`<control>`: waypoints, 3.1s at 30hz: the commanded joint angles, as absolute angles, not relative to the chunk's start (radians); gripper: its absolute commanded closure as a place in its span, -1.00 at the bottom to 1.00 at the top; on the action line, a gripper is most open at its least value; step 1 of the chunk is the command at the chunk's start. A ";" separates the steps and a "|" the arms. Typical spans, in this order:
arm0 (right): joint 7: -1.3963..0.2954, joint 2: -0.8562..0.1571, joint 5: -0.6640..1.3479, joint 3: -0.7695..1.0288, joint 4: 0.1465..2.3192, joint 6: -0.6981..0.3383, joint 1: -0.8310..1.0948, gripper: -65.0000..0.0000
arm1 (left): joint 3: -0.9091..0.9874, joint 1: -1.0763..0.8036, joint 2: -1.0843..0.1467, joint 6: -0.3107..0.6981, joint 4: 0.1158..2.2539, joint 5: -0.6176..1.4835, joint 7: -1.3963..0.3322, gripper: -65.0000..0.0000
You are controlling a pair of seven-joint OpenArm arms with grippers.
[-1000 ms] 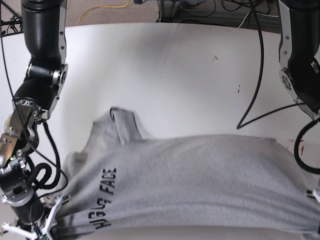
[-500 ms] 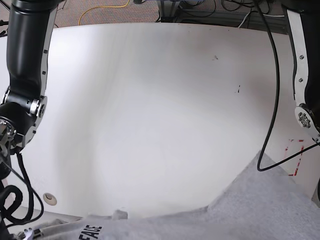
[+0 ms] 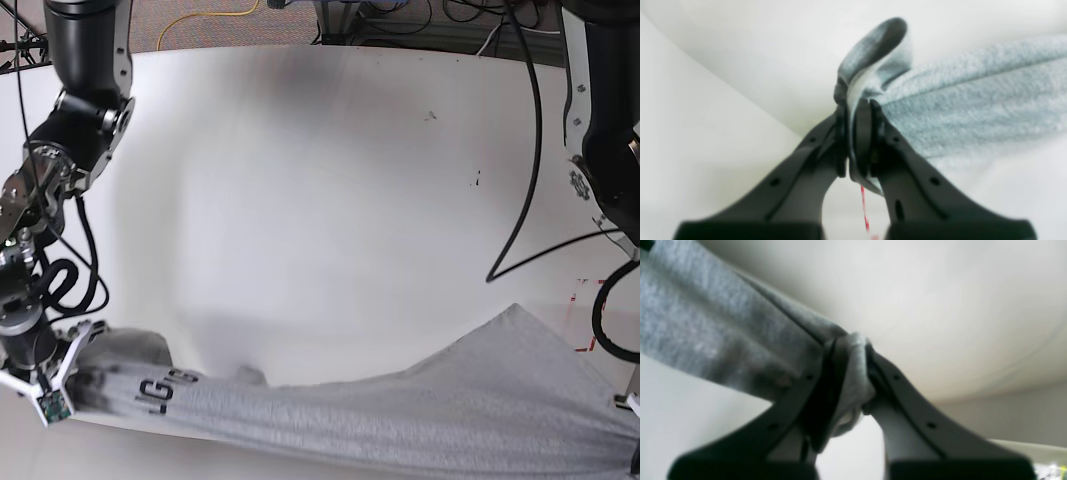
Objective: Fold the T-shirt properly
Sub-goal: 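Lay the shirt flat on the table and pull both grippers apart, then adjust both grippers' grasps on the shirt hem corners, stretching it taut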
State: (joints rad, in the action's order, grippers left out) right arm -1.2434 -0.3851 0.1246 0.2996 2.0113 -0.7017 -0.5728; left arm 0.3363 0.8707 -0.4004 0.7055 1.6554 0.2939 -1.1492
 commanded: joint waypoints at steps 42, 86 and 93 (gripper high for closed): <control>-0.875 -0.107 0.101 0.455 1.986 -0.698 0.395 0.82 | 0.564 -0.239 -0.394 0.698 1.837 0.271 -0.978 1.00; -0.874 -0.047 0.133 0.479 2.020 -0.698 0.493 -0.32 | 0.651 -0.217 -0.443 0.698 1.807 0.314 -0.978 -0.49; -0.874 -0.042 0.236 0.570 2.017 -0.698 0.498 -0.32 | 0.754 -0.148 -0.441 0.698 1.801 0.450 -0.978 -0.49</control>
State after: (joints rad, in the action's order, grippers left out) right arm -0.8928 -0.0353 0.1997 0.5301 1.9976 -0.6994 0.4953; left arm 0.7113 -0.1593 -0.4240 0.6971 1.7882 0.4110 -0.9951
